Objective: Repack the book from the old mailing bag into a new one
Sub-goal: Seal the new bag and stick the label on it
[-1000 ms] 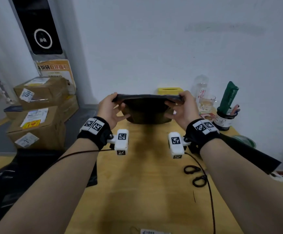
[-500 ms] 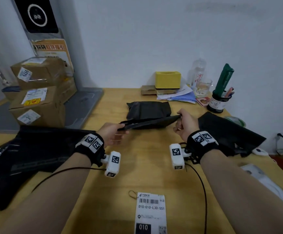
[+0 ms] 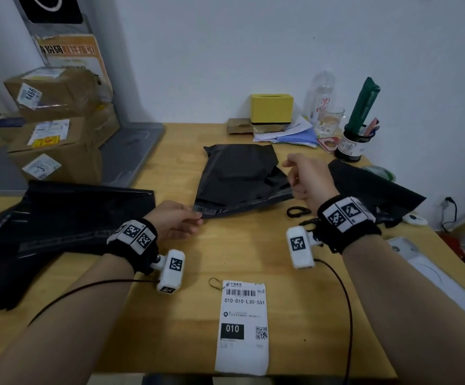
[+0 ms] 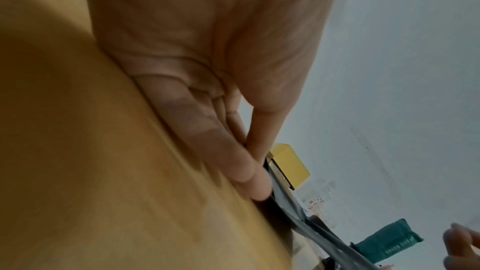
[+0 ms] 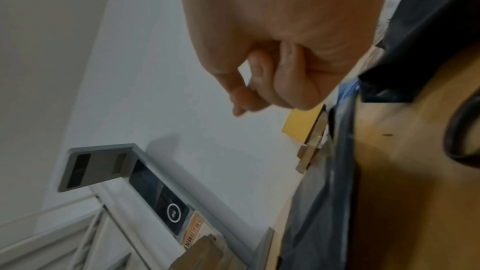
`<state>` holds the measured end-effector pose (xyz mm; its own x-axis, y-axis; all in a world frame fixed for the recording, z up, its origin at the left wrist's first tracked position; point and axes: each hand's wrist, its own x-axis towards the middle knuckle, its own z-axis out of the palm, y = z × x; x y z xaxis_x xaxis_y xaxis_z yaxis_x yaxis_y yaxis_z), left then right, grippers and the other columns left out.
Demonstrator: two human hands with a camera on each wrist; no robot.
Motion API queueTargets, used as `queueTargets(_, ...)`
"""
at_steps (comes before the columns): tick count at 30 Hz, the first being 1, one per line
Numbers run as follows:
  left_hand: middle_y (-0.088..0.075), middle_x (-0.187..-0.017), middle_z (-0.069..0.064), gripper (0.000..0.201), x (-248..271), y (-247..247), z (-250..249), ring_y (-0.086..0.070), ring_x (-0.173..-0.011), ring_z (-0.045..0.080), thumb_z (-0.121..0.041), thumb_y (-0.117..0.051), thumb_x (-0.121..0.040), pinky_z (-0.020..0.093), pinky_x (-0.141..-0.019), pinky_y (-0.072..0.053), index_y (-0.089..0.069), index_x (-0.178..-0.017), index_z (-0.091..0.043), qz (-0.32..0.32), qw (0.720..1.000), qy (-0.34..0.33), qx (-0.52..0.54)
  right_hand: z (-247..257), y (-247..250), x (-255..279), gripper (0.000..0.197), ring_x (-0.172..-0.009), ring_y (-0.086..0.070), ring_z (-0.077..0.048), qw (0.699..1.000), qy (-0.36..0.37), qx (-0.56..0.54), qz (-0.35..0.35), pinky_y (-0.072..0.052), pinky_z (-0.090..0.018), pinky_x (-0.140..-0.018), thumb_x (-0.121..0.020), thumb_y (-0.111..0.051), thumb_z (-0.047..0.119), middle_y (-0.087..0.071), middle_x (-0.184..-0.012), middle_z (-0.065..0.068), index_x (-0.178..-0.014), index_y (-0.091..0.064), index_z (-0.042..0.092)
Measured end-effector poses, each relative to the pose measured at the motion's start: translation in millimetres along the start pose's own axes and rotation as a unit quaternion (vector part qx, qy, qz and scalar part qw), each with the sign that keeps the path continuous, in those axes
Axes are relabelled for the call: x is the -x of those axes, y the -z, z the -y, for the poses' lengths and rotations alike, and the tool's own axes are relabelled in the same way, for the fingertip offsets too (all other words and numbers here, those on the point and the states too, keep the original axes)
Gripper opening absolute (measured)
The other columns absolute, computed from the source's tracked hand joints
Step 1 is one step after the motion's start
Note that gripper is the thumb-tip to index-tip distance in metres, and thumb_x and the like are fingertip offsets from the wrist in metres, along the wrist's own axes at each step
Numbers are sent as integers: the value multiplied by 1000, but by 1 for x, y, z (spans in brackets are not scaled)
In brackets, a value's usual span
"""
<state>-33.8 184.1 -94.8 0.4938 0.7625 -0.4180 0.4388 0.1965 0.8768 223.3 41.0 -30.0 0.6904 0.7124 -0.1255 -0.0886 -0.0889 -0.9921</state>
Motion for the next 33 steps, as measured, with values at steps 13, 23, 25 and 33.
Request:
queueTargets(13,-75,-82,8,15,-2,6,6,-68,-55,9,-12,-65,-94,18,-50,-55,-67,-105,-2,2,999,-12,34,-15,-57,1,27,-91,-74,-30,940,-124,-118,297,-62,-37,-81,-101,-57,27,-75,-113,-14,-115,-68,7)
queueTargets(23,-69,-79,7,8,-14,5,1,-60,-52,7,-11,-62,-95,17,-49,-53,-66,-96,-4,52,994,-39,93,-63,-68,-25,37,-105,-72,-42,938,-171,-86,289,-61,-44,-90,-103,-57,22,-69,-124,-23,-134,-56,2)
queueTargets(25,-68,-78,5,7,-18,4,3,-59,-55,6,-11,-63,-94,17,-52,-53,-67,-92,-6,67,987,-60,136,-67,-66,-27,34,-105,-72,-41,939,-164,-81,292,-61,-43,-89,-103,-57,20,-71,-120,-25,-130,-59,0)
queueTargets(33,-69,-73,2,6,-34,-35,-4,-59,-61,6,-3,-64,-92,16,-58,-51,-69,-90,-4,44,968,-130,211,-73,-61,-29,13,-89,-76,-36,936,-134,-93,313,-64,-37,-78,-100,-60,10,-73,-100,-23,-103,-68,-1)
